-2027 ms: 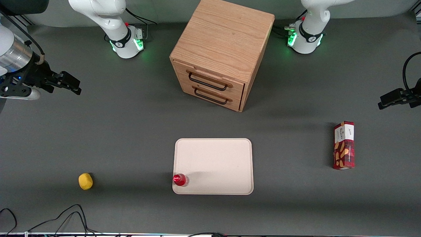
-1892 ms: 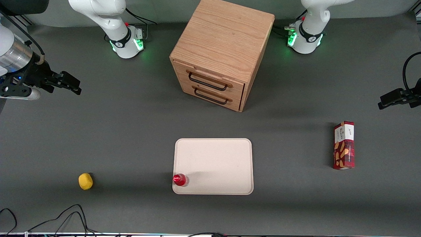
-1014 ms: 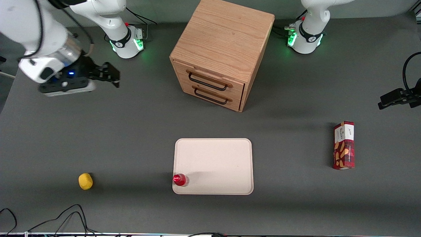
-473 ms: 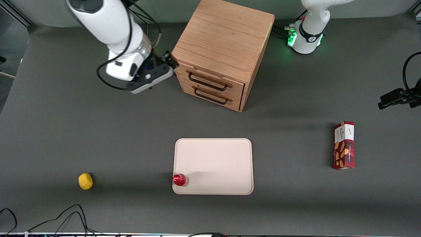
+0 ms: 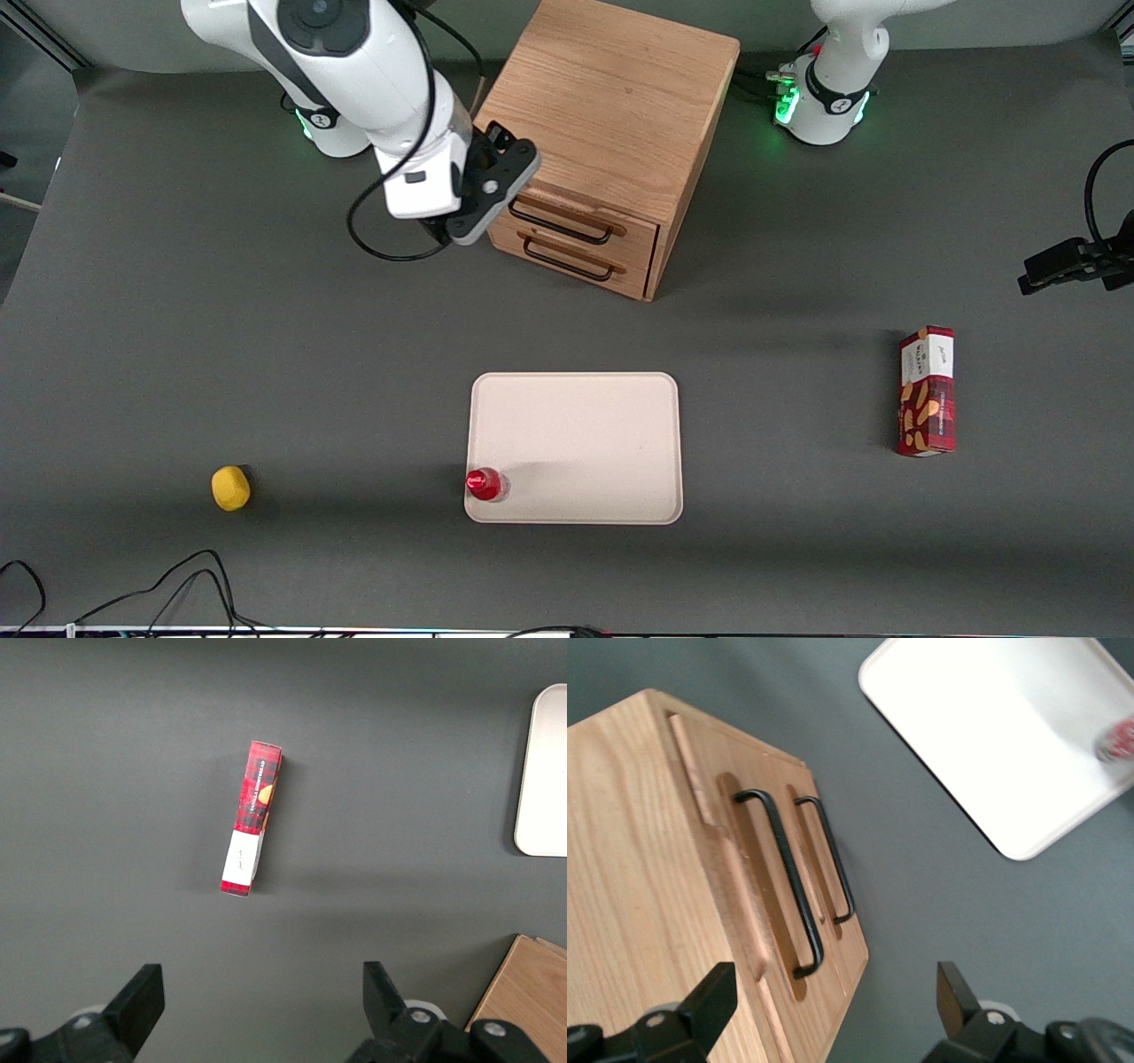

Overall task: Open upper drawer
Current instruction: 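Move the right gripper toward the upper drawer's black handle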

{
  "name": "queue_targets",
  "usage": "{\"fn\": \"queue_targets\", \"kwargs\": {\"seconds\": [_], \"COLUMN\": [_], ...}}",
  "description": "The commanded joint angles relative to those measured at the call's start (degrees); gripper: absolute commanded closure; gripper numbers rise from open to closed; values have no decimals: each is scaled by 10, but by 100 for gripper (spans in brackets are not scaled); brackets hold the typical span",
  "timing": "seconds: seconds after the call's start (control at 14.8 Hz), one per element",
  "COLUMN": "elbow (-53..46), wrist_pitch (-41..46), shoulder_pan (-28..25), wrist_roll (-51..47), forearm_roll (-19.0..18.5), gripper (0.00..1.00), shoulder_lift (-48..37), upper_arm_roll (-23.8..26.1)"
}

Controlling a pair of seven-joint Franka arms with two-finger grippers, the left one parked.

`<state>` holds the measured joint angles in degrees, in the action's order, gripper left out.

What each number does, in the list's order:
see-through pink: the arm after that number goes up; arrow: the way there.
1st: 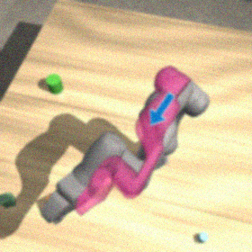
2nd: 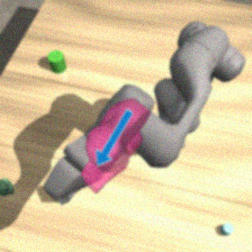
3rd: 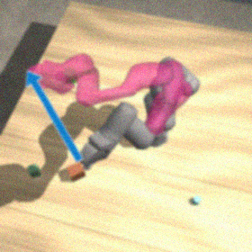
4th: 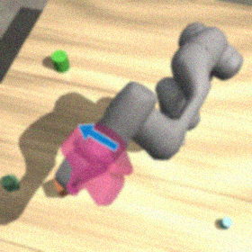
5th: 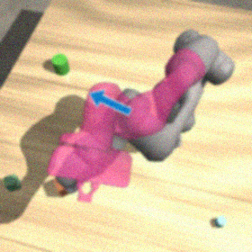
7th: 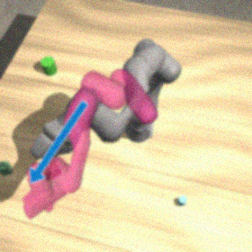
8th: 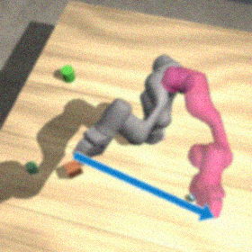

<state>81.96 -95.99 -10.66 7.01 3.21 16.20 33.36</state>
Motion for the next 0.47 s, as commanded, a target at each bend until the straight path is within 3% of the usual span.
{"fn": "queue_targets", "kwargs": {"seconds": [0.0, 0.41], "elbow": [-43, -36], "wrist_pitch": [5, 1], "shoulder_pan": [-35, -38], "wrist_roll": [42, 100], "forearm_roll": [-22, -24], "gripper": [0, 0], "shoulder_lift": [42, 67], "upper_arm_roll": [-1, 0]}}
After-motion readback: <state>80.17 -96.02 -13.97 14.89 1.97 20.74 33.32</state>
